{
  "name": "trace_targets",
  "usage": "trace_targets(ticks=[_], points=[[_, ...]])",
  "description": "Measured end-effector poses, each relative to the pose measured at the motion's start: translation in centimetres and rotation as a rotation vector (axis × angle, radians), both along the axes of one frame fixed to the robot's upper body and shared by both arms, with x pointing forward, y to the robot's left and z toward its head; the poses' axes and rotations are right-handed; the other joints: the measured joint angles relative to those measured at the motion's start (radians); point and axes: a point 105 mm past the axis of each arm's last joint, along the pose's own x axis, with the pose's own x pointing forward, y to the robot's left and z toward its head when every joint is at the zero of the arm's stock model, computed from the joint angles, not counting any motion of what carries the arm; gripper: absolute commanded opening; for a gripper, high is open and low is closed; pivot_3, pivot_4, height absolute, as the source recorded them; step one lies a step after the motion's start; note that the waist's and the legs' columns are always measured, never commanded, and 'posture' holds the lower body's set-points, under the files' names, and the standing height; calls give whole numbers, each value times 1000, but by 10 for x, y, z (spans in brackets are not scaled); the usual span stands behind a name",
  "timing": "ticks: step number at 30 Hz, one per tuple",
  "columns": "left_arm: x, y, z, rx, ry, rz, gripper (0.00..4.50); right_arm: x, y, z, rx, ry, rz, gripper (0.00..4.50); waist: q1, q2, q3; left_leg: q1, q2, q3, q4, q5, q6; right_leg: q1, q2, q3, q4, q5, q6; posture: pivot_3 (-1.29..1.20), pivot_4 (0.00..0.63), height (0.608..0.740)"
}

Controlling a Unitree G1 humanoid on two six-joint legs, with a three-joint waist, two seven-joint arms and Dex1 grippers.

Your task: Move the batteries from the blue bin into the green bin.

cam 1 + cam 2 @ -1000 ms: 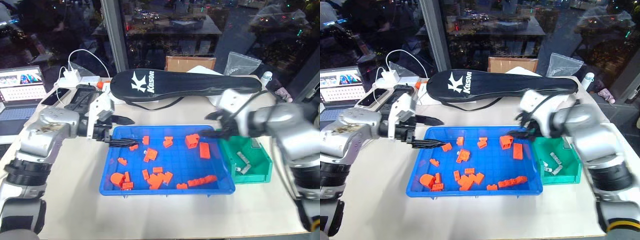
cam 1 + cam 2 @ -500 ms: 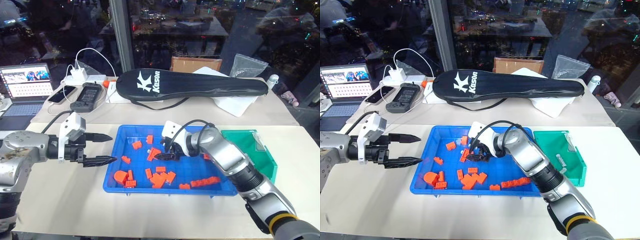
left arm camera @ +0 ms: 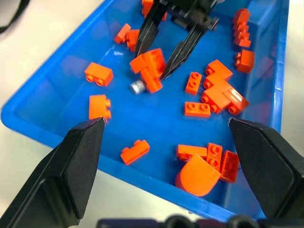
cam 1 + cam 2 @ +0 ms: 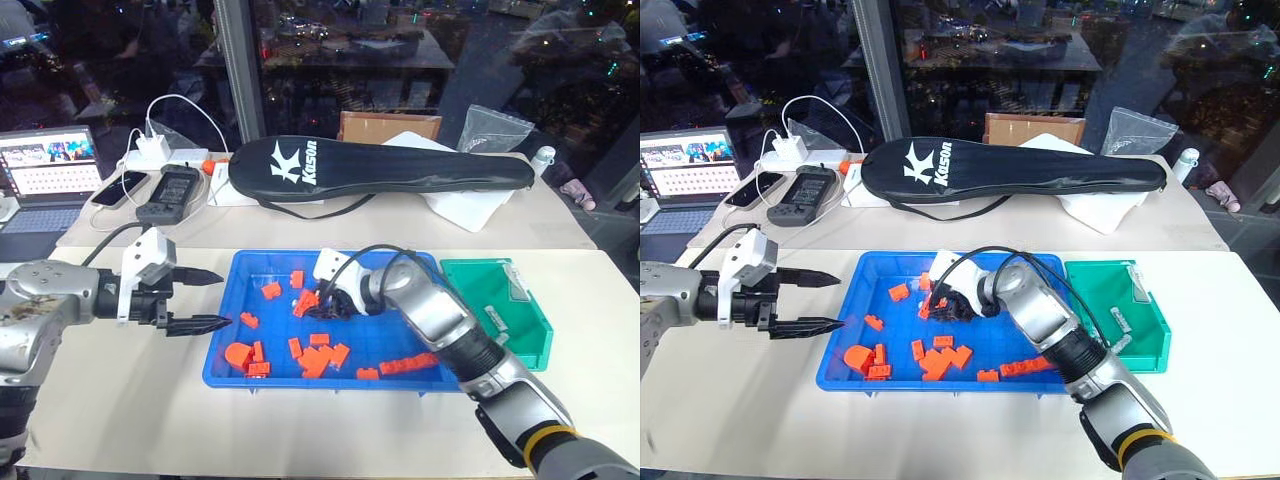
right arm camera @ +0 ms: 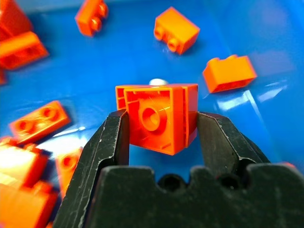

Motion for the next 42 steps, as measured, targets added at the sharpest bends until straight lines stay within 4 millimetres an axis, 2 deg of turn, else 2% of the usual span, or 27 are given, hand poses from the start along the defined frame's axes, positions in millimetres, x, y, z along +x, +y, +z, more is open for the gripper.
trace_targets(ticks=[4,6,9,11,14,15,17,20,23,26,30,36,37,42], points=[[3,-4,-4,-4,12,-12,4500,-1,-27,20,-5,-24,-39,2131,-1,0,0,0,0,0,0,0,0,1,0,0,0,0,0,0,150,737],[5,-7,-3,-2,7,-22,4500,0,-48,16,-58,-20,-78,2131,1,0,0,1,0,0,0,0,0,-1,0,0,-1,-1,2,0,150,737],[8,-10,-3,-9,0,-31,4500,3,-69,1,-106,8,-146,2131,-2,-1,0,0,0,0,0,0,0,-1,0,0,-1,-1,2,0,150,737],[10,-12,-4,-3,-1,-39,4500,5,-79,-7,-144,15,-178,2928,-3,-1,0,-1,0,0,0,0,0,0,0,1,0,-1,2,0,150,737],[12,-12,-8,12,1,-38,4500,9,-80,-3,-136,-13,-202,3883,-11,-1,0,0,0,0,-1,1,1,0,1,2,0,-1,2,0,150,737],[12,-11,-9,13,3,-37,4500,9,-76,1,-125,-27,-198,4173,-12,0,0,0,0,0,-2,1,1,0,1,2,0,-1,1,0,150,737],[15,-11,-6,3,-4,-24,4500,8,-57,13,-71,-52,-154,4173,-14,0,0,0,0,0,-2,1,2,-1,1,2,0,-1,1,0,150,737],[18,-12,0,-3,-27,-28,4500,-4,-20,25,17,-59,-36,4173,-10,-1,0,0,0,0,-2,1,2,0,1,2,0,-1,1,0,150,737],[19,-11,1,-6,-24,-28,4500,-18,10,18,61,-6,49,4173,-7,-1,0,-1,0,0,-2,1,2,0,1,1,0,0,0,0,150,737],[18,-12,0,-8,-20,-32,4500,-27,37,1,63,50,94,4173,-4,-1,-1,-1,0,0,-2,1,2,-1,1,1,0,0,0,0,150,737],[19,-11,0,-5,-27,-20,4500,-20,43,-24,20,102,49,4173,-2,-1,-1,-1,0,0,-1,2,2,-3,1,1,1,0,0,0,150,737],[20,-11,1,-3,-32,-12,4500,-18,51,-40,23,158,14,4173,-7,-1,-1,-1,0,0,-2,2,2,-2,1,1,2,2,-3,0,150,737],[20,-11,1,-1,-34,-12,4500,-18,51,-44,21,164,8,3659,-7,-1,-1,0,0,0,-2,2,2,-2,1,1,2,2,-3,0,150,737],[22,-9,0,21,-63,-7,4500,-19,53,-50,0,161,12,2128,-7,-1,-1,0,0,0,-2,2,2,-1,1,1,2,1,-2,0,150,737]])
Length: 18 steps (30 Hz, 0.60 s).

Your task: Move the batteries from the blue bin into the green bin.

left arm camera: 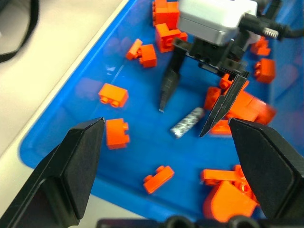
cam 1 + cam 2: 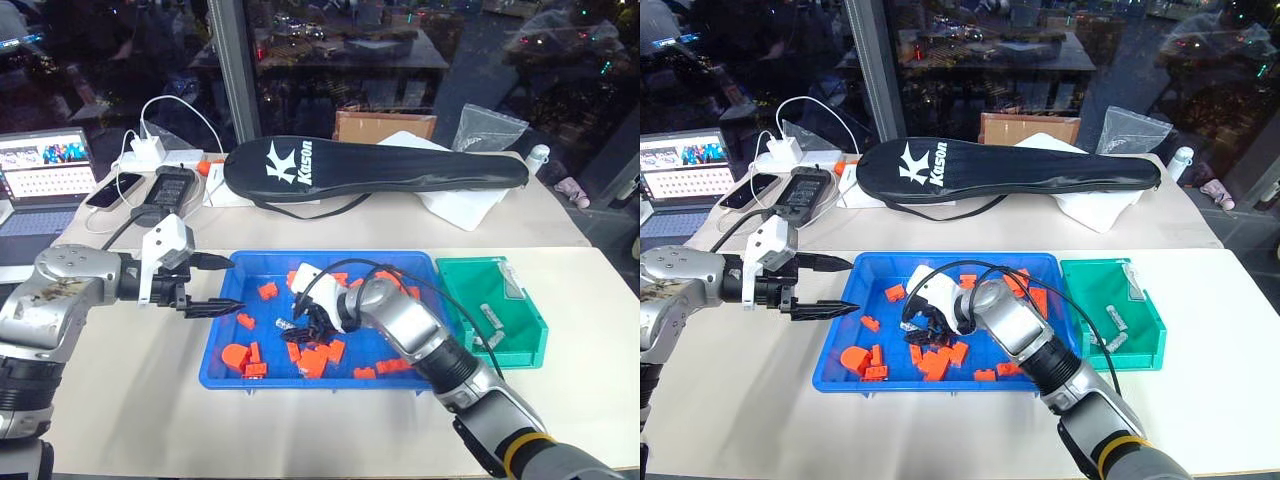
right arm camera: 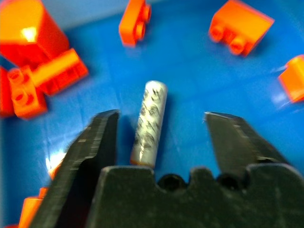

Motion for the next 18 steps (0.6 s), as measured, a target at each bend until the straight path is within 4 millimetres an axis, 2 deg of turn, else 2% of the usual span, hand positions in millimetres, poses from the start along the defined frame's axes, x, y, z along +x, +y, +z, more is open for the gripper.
trace_targets(ticks=[4,6,8,12,14,16,18], points=[[0,-1,0,-10,1,-3,4500,2,-4,1,1,-1,-12,740,3,0,0,0,0,0,0,0,0,0,0,0,0,-1,2,0,150,737],[0,-2,-1,-12,3,-3,4500,5,-12,5,1,-12,-27,269,4,0,0,-1,0,0,0,0,0,0,0,0,0,-1,2,0,150,737],[0,-3,-1,-12,8,-11,4500,7,-20,16,31,-14,-49,269,3,0,0,-1,0,0,0,0,0,0,0,0,0,-1,2,0,150,737],[-2,-12,5,-59,23,-55,4500,6,-43,69,155,-62,-67,269,7,0,0,-2,0,0,0,0,0,0,0,0,0,-1,1,0,150,737],[-3,-19,10,-76,20,-87,4500,7,-67,94,198,-97,-119,269,11,0,0,-1,0,0,0,0,0,1,0,0,-2,-1,1,0,150,737],[-2,-26,13,-90,19,-114,4500,11,-115,114,172,-154,-245,269,27,-1,0,-1,-1,0,1,0,0,1,-1,0,-3,-1,2,0,150,737],[-2,-29,13,-102,23,-129,4500,11,-158,120,126,-178,-373,269,31,-1,0,0,-1,0,0,0,0,0,-1,0,-5,-2,3,0,150,737]])
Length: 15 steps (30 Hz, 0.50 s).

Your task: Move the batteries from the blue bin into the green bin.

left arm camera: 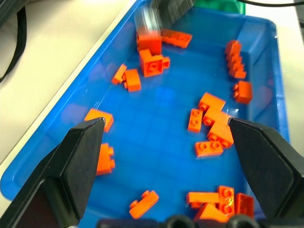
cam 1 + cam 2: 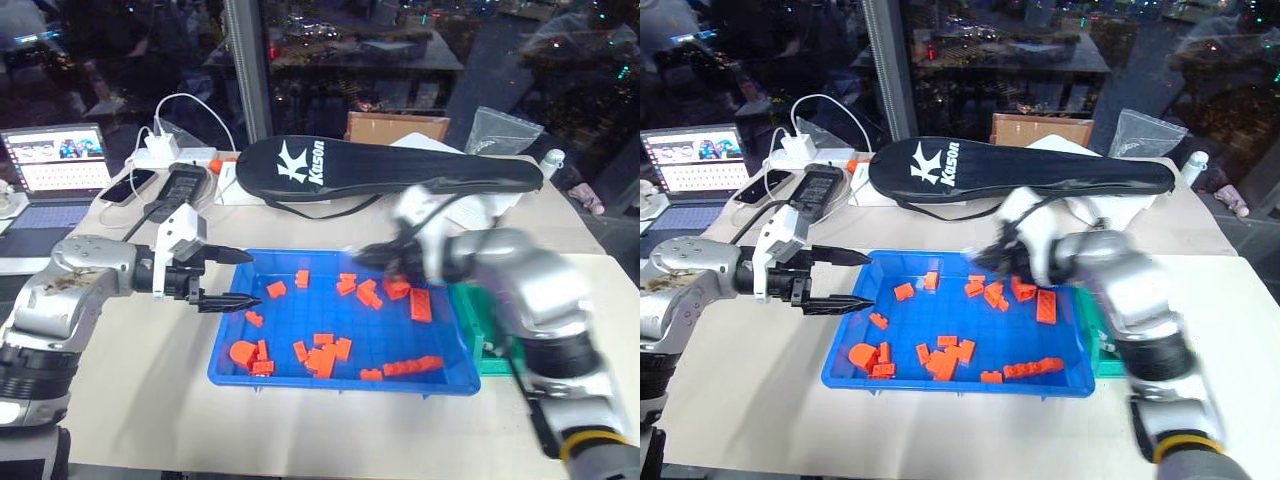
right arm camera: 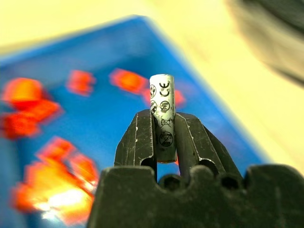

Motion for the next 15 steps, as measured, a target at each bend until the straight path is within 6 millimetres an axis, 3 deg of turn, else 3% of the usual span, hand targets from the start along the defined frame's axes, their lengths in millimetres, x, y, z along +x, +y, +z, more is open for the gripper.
trace_targets(ticks=[6,9,14,15], points=[[5,-13,-1,-29,5,-56,4500,-25,-90,-6,-22,89,-247,269,-4,0,0,0,0,0,0,0,1,4,0,1,0,0,0,0,150,737],[12,-16,1,-33,-1,-42,4500,-35,-107,-12,-57,114,-300,269,-16,0,0,1,0,0,0,0,1,6,0,1,0,0,1,0,150,737],[25,-19,2,-33,-24,4,4500,-46,-118,-43,-149,204,-326,269,-29,0,0,4,-1,0,1,0,2,10,0,1,-1,-1,1,0,150,737],[27,-20,2,-35,-30,14,4500,-46,-120,-48,-167,214,-330,768,-30,0,0,4,-1,0,1,0,2,10,0,1,-1,-1,2,0,150,737]])
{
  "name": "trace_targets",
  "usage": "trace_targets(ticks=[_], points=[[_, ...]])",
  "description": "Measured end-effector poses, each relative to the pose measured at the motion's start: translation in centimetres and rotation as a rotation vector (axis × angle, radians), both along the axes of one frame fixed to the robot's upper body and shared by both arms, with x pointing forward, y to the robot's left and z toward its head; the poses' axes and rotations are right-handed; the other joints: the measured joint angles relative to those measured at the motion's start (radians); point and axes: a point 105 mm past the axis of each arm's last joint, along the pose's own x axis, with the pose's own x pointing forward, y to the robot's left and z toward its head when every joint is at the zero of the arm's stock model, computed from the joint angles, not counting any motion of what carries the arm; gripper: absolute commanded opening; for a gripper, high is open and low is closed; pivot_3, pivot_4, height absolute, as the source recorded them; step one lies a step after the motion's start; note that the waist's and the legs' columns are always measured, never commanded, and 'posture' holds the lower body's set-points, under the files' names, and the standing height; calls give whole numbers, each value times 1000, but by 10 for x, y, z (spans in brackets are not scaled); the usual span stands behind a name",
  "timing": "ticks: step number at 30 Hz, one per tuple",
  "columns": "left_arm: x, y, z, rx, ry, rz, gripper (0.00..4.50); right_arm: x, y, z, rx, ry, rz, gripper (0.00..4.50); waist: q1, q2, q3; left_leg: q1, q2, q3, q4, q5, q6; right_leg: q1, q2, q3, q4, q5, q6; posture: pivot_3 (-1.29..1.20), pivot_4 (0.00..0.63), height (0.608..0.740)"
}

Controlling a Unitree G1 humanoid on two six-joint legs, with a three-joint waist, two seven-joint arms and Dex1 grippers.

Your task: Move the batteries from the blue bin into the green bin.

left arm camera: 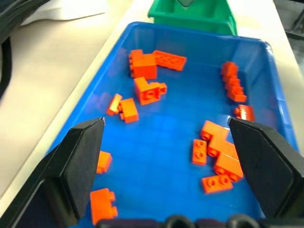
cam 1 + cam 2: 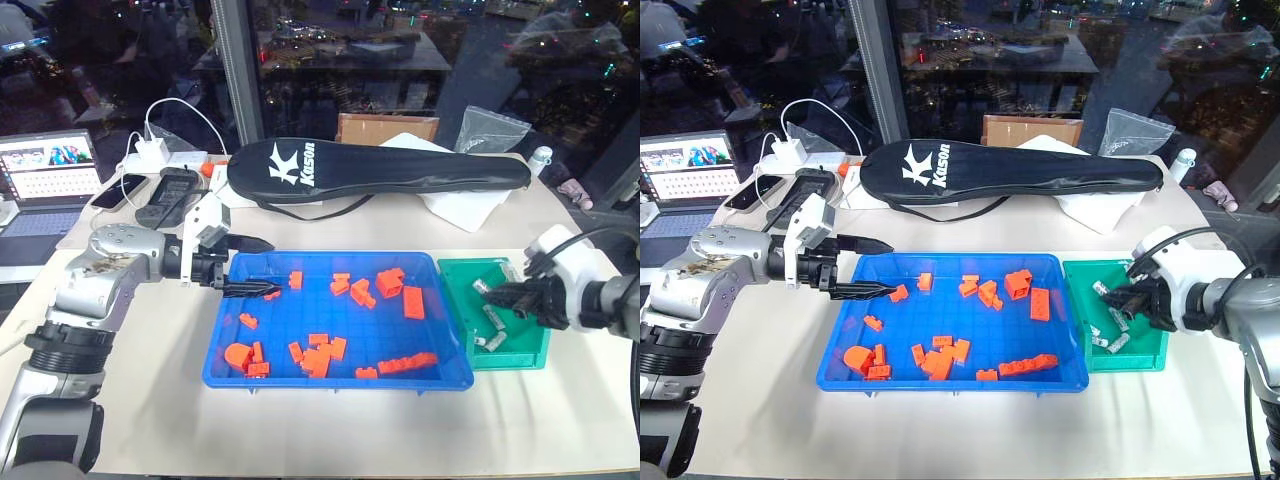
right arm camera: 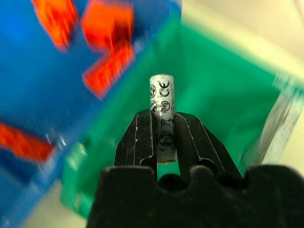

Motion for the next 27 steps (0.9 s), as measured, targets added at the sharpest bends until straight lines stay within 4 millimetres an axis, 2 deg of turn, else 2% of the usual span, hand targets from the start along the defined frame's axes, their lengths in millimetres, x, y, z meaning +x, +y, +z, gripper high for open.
trace_targets(ticks=[1,2,6,12,16,19,21,27], points=[[4,0,0,4,-21,22,4500,1,-1,-2,-4,2,-1,1278,-1,0,0,0,0,0,0,0,0,0,0,0,0,0,0,0,150,737],[9,1,0,16,-54,55,4500,2,-1,-2,0,-4,-3,1461,-2,0,0,0,0,0,0,0,0,0,0,0,0,0,0,0,150,737],[24,6,-1,33,-105,159,4500,8,3,8,26,-50,14,2908,-2,0,0,0,0,0,0,0,0,0,0,0,0,0,0,0,150,737],[24,16,6,-6,-149,231,4500,14,-7,27,57,-187,24,2908,5,0,0,0,0,0,-1,0,0,1,0,0,-2,0,0,0,150,737],[23,30,2,-42,-158,314,4500,17,5,42,209,-376,68,2908,1,0,0,1,0,0,-1,0,0,2,0,0,-1,0,0,0,150,737],[22,41,-2,-74,-177,365,4500,16,11,38,227,-444,70,2908,0,0,0,2,0,0,-1,0,0,3,0,0,-1,0,0,0,150,737],[17,48,-11,-76,-160,392,4500,17,15,34,262,-455,56,2908,0,0,0,1,0,0,0,0,0,3,0,0,-1,0,0,0,150,737],[12,50,-19,-76,-137,423,4500,19,17,32,282,-467,29,2908,7,0,0,1,-1,0,0,0,0,3,0,0,-1,0,0,0,150,737]])
